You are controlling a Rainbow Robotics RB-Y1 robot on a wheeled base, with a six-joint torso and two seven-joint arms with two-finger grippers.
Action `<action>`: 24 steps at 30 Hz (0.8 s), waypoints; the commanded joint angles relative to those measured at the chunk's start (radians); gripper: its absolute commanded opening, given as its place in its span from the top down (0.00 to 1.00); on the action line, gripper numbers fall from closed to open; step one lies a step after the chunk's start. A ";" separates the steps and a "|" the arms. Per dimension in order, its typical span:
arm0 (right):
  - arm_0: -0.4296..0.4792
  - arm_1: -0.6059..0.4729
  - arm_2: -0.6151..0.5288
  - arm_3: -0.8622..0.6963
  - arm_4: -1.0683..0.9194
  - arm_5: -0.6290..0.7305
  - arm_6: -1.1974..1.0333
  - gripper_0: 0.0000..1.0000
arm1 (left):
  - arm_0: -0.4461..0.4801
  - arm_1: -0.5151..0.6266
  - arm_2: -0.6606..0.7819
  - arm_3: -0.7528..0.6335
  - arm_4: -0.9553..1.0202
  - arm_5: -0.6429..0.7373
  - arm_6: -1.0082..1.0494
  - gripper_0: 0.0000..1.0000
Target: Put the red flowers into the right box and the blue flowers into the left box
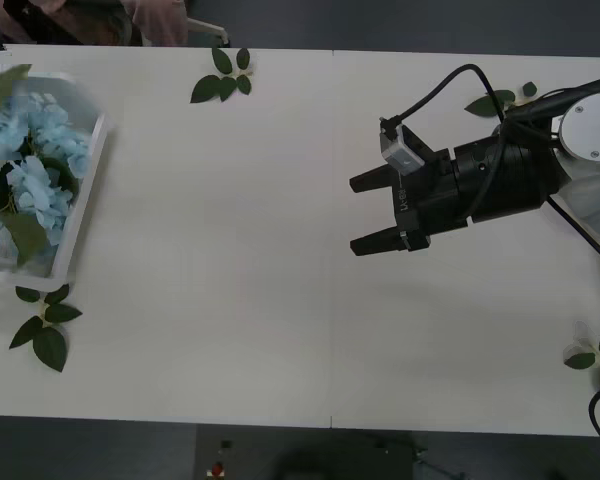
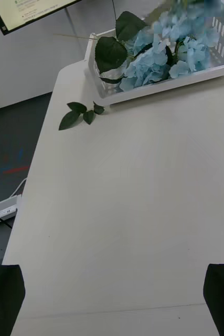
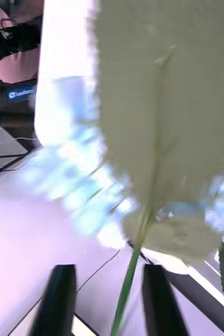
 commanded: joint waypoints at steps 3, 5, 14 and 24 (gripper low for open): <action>-0.027 0.009 0.001 -0.017 -0.002 -0.008 -0.006 0.00 | -0.014 0.030 -0.022 0.036 0.045 -0.053 0.028 0.34; -0.027 0.009 0.001 -0.017 -0.002 -0.008 -0.006 0.00 | -0.014 0.034 -0.022 0.032 0.060 -0.053 0.023 0.33; -0.027 0.009 0.001 -0.017 -0.002 -0.008 -0.006 0.00 | -0.063 0.131 0.138 -0.133 0.452 0.125 -0.135 0.21; -0.027 0.009 0.001 -0.017 -0.002 -0.008 -0.006 0.00 | 0.167 -0.150 0.538 -0.378 0.577 0.218 -0.023 0.21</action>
